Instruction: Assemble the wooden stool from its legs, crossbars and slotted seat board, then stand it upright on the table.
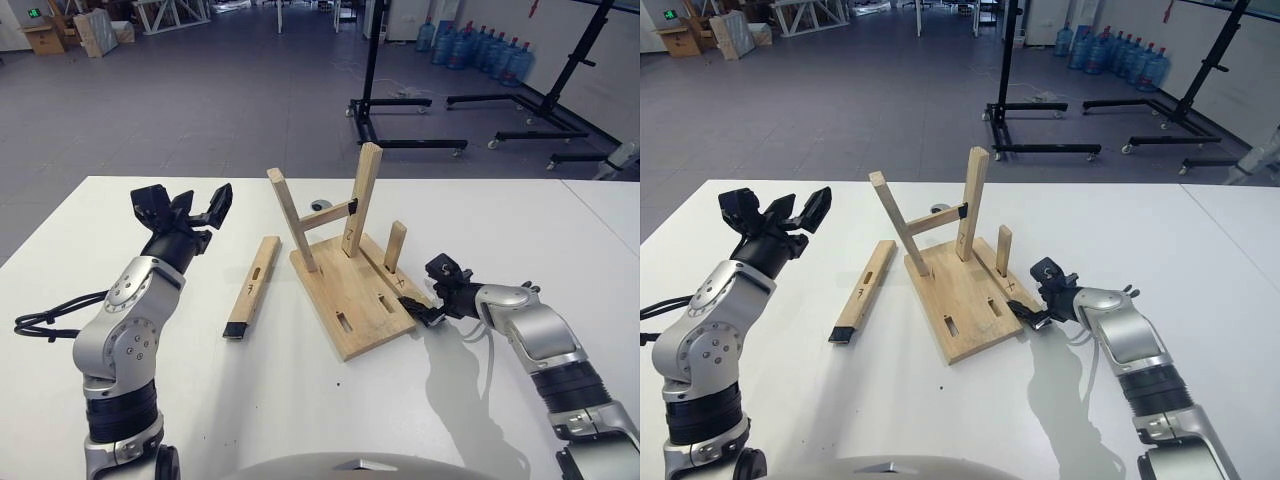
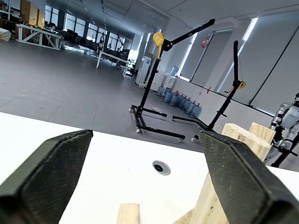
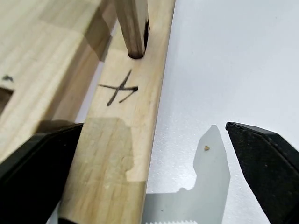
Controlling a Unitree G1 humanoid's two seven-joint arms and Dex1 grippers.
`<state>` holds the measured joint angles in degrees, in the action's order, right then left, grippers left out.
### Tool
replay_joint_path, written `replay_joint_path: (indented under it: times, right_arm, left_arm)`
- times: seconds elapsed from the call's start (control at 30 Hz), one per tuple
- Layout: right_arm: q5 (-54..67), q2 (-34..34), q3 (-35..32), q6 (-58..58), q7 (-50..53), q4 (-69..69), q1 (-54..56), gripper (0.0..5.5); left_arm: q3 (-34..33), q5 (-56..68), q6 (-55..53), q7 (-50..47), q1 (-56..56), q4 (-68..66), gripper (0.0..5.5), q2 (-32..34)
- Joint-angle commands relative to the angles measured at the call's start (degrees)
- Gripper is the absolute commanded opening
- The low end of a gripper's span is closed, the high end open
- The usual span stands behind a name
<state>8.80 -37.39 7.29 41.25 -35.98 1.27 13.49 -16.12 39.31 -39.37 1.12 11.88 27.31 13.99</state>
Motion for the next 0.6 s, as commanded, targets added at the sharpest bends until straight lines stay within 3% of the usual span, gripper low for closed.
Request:
replay_joint_path:
  times: [0.03, 0.1, 0.6]
  right_arm:
    - [-0.94, -0.72, -0.17, -1.37, -0.95, 1.7, 0.18, 5.36]
    - [0.03, 0.85, -0.28, -1.12, -1.18, 1.56, 0.7, 5.36]
    - [1.49, 1.94, -0.33, 2.92, -2.96, 5.56, -1.0, 2.66]
  left_arm:
    - [1.03, -1.01, 0.59, 0.17, 0.32, 0.12, 4.18, -0.27]
    - [1.32, -1.22, 0.85, 0.29, 0.69, -0.26, 4.18, -0.31]
    - [0.74, -1.56, 1.32, 0.81, 1.3, -1.09, 4.18, 0.16]
